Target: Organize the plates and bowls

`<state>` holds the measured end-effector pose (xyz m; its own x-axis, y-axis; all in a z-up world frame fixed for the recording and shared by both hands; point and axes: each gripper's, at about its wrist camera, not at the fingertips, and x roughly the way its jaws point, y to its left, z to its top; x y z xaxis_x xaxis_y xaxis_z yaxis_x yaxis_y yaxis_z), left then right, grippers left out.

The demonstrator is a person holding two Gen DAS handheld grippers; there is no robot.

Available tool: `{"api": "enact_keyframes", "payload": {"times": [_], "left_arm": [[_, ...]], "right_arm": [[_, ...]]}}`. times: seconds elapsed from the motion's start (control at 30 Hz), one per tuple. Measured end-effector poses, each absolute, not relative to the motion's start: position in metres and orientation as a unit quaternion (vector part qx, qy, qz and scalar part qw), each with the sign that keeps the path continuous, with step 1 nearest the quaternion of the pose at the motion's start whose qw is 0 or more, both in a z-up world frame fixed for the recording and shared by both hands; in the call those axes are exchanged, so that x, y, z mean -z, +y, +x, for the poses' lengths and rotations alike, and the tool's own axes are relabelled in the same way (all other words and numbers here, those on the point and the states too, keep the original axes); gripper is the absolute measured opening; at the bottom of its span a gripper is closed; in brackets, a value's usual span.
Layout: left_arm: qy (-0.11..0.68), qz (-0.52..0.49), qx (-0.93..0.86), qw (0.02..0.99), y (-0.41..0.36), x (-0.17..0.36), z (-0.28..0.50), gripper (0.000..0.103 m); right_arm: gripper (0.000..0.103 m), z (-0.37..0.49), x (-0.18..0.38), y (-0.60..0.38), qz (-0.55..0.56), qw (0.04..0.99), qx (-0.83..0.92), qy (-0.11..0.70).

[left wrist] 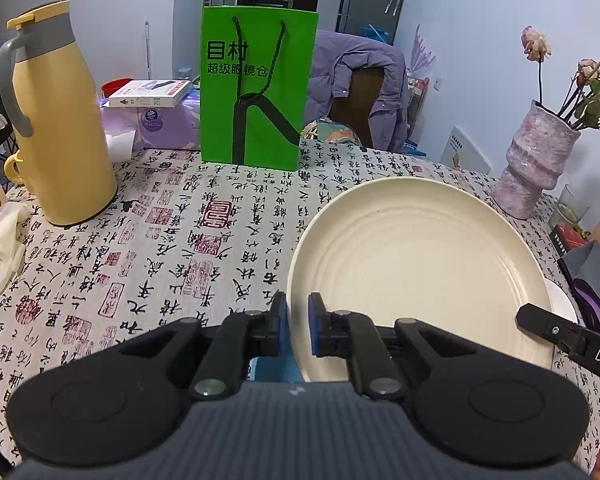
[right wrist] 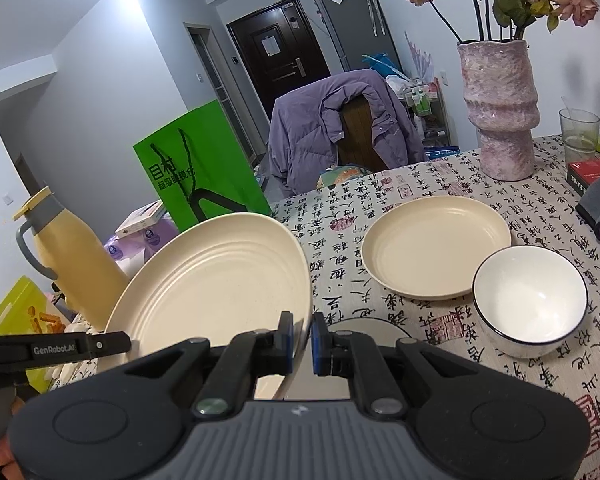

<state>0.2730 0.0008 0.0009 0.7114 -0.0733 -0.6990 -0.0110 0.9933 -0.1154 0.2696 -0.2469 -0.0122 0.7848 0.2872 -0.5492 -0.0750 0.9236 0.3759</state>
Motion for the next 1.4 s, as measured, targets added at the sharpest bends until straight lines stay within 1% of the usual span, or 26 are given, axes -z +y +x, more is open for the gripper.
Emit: {"api": "enact_keyframes", "payload": {"times": [0.17,0.83,1.4], "left_arm": [[0.378,-0.056,0.019,0.924,-0.002,-0.002,0.263,0.011],[0.376,-0.055,0.022,0.925,-0.007,0.001,0.239,0.011],[0.376,-0.056,0.026,0.925,-0.012,0.011,0.211,0.011]], "right_arm": [[0.009,0.271,0.012,-0.247,0.169,0.93,-0.097,0.313],[0.009,0.233,0.015,-0.256,0.171,0.931,-0.094,0.308],[0.009,0.227,0.017,-0.258,0.171,0.931,-0.093,0.308]]}}
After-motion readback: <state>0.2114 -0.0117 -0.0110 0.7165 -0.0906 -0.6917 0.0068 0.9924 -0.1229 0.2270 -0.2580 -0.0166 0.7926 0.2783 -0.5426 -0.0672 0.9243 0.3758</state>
